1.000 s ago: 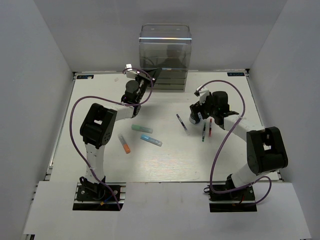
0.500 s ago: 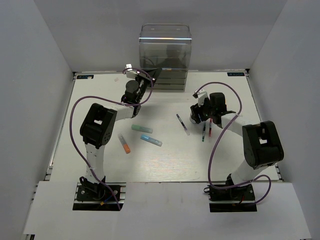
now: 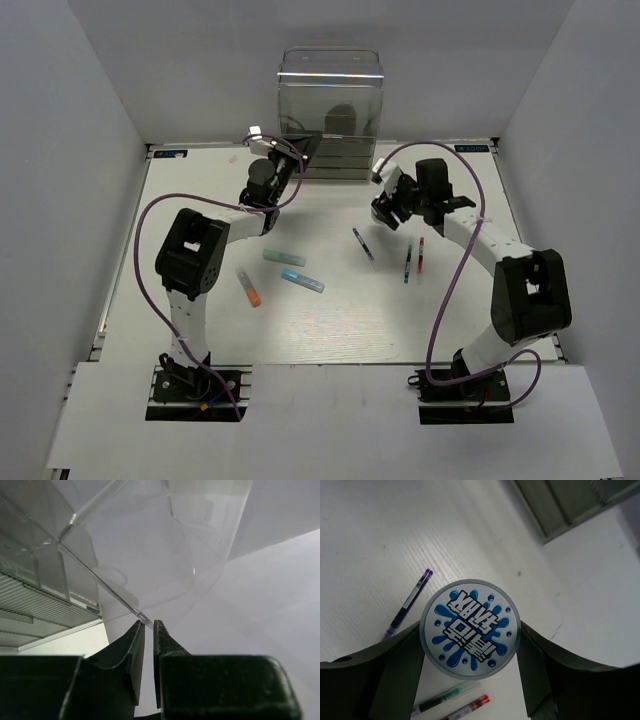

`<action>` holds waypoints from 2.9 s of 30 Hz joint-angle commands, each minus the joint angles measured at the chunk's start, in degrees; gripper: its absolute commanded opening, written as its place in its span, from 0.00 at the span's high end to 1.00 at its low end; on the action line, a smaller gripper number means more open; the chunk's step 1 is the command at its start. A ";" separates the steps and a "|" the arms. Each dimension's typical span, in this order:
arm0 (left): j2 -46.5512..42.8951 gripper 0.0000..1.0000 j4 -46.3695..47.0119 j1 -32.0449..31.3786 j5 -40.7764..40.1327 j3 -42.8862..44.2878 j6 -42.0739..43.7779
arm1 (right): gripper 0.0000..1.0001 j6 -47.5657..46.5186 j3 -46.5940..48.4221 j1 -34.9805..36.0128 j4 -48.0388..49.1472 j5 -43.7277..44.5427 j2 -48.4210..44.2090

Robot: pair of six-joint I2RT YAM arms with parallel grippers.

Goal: Sort the stationery into containers
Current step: Place the stationery in the storage box.

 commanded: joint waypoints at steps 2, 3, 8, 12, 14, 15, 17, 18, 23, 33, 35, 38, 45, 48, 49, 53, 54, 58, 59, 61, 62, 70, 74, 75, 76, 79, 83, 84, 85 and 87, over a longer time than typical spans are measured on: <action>-5.74 0.77 1.72 0.74 0.41 0.00 0.37 | 1.00 -13.13 6.49 1.55 -1.32 -5.60 -4.86; -5.74 0.77 1.72 0.74 0.93 0.00 0.37 | 1.00 -14.03 8.49 2.16 -1.40 -5.52 -4.78; -5.22 0.77 1.19 0.74 0.94 0.52 0.37 | 1.00 -20.27 10.54 3.75 1.91 -5.61 -4.77; -5.21 0.77 1.19 0.74 1.47 1.05 0.37 | 1.00 -26.23 8.43 5.76 8.60 -5.96 -6.09; -5.21 0.77 1.19 0.74 1.47 1.75 0.37 | 1.00 -27.74 7.29 6.99 10.02 -5.26 -5.92; -5.21 0.77 1.19 0.74 1.47 1.75 0.37 | 1.00 -29.58 7.02 7.09 12.89 -4.91 -5.83; -4.69 0.77 1.19 0.74 1.47 1.75 0.37 | 1.00 -34.75 4.65 8.23 15.29 -2.63 -5.39; -4.69 0.77 1.19 0.74 1.47 2.28 0.37 | 1.00 -36.35 3.95 8.84 18.69 -2.10 -5.22; -4.16 0.77 0.66 0.22 1.99 3.42 0.37 | 1.00 -47.25 -0.09 10.34 25.47 -0.51 -2.76; -4.16 0.77 -0.48 0.74 3.04 3.95 0.37 | 1.00 -55.69 3.58 11.04 37.44 0.63 7.16; -4.16 0.77 -0.48 0.74 3.05 3.95 0.37 | 1.00 -56.14 5.08 11.04 38.32 0.81 8.40; -4.16 0.77 -0.48 0.74 3.58 3.95 0.37 | 1.00 -56.49 6.05 10.96 45.49 1.25 11.65; -4.16 0.77 0.05 0.74 4.10 3.95 0.37 | 1.00 -57.11 7.81 10.61 54.67 3.70 16.58; -4.16 0.77 0.58 0.74 4.63 3.95 0.37 | 1.00 -55.44 9.30 10.78 56.16 4.94 17.81; -4.16 0.77 0.58 0.74 4.63 3.34 0.37 | 1.00 -55.17 10.09 10.78 56.25 5.72 18.25; -4.16 0.77 1.10 0.74 4.63 2.81 0.37 | 1.00 -52.63 11.76 10.69 58.36 7.83 20.01; -4.16 0.77 1.10 0.74 4.63 2.81 0.37 | 1.00 -51.93 12.72 10.69 58.19 8.36 20.36; -4.16 0.77 1.10 0.74 4.63 2.81 0.37 | 1.00 -47.19 15.28 10.69 57.22 11.52 22.11; -4.16 0.77 1.10 0.74 4.63 2.81 0.37 | 1.00 -47.00 16.24 10.43 57.31 11.88 22.81; -4.16 0.77 1.63 0.74 4.63 2.81 0.37 | 1.00 -45.43 17.03 10.78 57.40 12.93 23.43; -4.16 0.77 1.63 0.74 4.63 2.81 0.37 | 1.00 -44.81 18.43 10.34 57.22 13.20 23.61; -4.16 0.77 2.25 0.74 4.63 2.81 0.37 | 1.00 -36.38 22.84 10.25 51.25 15.93 25.19; -4.16 0.77 2.25 0.74 4.63 2.81 0.37 | 1.00 -31.21 25.91 10.16 46.16 17.24 26.07; -4.16 0.77 2.25 0.74 4.63 2.81 0.37 | 1.00 -30.48 28.26 9.99 45.02 17.85 26.25; -4.16 0.77 2.25 0.74 4.63 2.81 0.37 | 1.00 -28.47 29.07 10.16 41.61 17.86 26.34; -4.16 0.77 2.25 0.21 4.63 3.34 0.37 | 1.00 -24.77 32.06 9.99 37.56 18.83 27.21; -4.69 0.77 2.25 0.21 4.63 3.34 0.37 | 1.00 -20.90 34.44 9.64 34.81 20.83 28.09; -4.69 0.77 2.25 0.21 4.63 3.34 0.37 | 1.00 -19.15 34.61 9.55 34.03 21.02 28.27; -5.21 0.77 2.25 0.21 4.63 3.34 0.37 | 1.00 -18.53 35.23 9.37 33.41 21.02 28.18; -5.21 0.77 2.25 0.21 4.63 3.34 0.37 | 1.00 -15.98 35.84 9.20 31.83 21.02 28.36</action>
